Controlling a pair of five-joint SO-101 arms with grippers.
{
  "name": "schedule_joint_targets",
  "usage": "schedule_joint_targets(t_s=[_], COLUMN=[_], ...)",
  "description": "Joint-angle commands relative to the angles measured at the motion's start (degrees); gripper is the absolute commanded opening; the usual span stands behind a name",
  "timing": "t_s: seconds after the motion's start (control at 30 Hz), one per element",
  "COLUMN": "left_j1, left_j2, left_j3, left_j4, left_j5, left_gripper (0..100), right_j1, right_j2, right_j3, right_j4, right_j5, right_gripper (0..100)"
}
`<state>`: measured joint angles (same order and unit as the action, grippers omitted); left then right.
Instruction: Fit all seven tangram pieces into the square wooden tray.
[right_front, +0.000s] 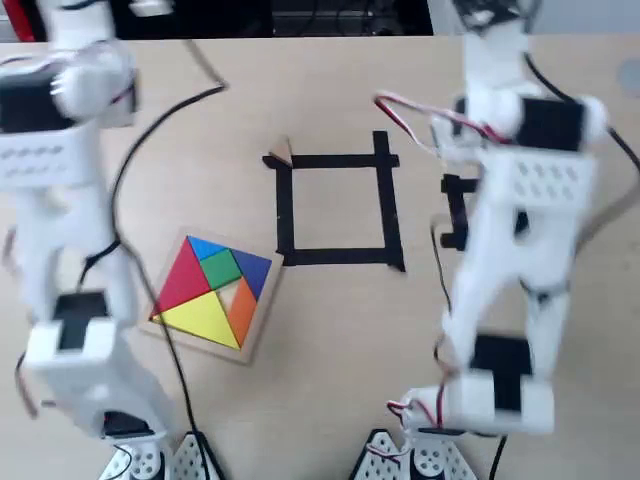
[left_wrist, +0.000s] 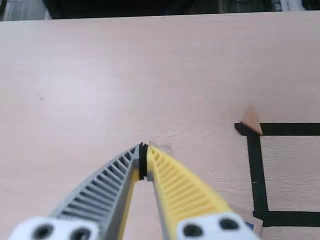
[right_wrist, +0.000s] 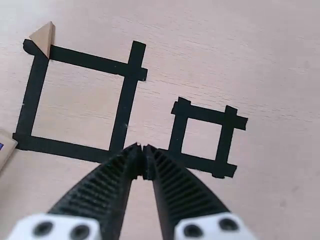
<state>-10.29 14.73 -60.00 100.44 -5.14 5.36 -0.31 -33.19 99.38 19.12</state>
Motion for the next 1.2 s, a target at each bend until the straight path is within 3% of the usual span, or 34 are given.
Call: schedule_joint_targets(t_s=[0.0,0.17,0.37,0.57,0.7,0.9,1.17], left_j1=[-7.6,-8.66,-11.12,-10.77,-10.33,-10.77,-8.84], left_j2=[-21.8,-49.85,-80.44,-100.22,-107.16,-115.43,-119.12], left_j3=[16.04,49.54,92.53,123.03,133.32,140.7,147.56], left_j4=[0.62,0.09,-18.81,-29.36,-35.08,-36.31,-36.75], left_j5=[0.44,0.26,0.26,-4.48,-4.57,-4.48,-1.14], left_gripper=[3,3,3,3,3,3,3], right_j1=[3.78,4.04,3.69,4.75,4.84,5.19,5.01], right_j2=[-20.35,-40.66,-62.29,-65.36,-65.8,-65.89,-65.89], right_j3=[13.93,41.63,73.71,89.1,102.29,123.03,124.88], right_j4=[1.85,0.35,-16.18,-28.04,-41.58,-70.07,-70.86], right_j5=[1.05,2.64,4.57,9.23,8.7,-2.11,-1.49], right_gripper=[1.1,1.1,1.1,1.1,1.1,1.1,1.1])
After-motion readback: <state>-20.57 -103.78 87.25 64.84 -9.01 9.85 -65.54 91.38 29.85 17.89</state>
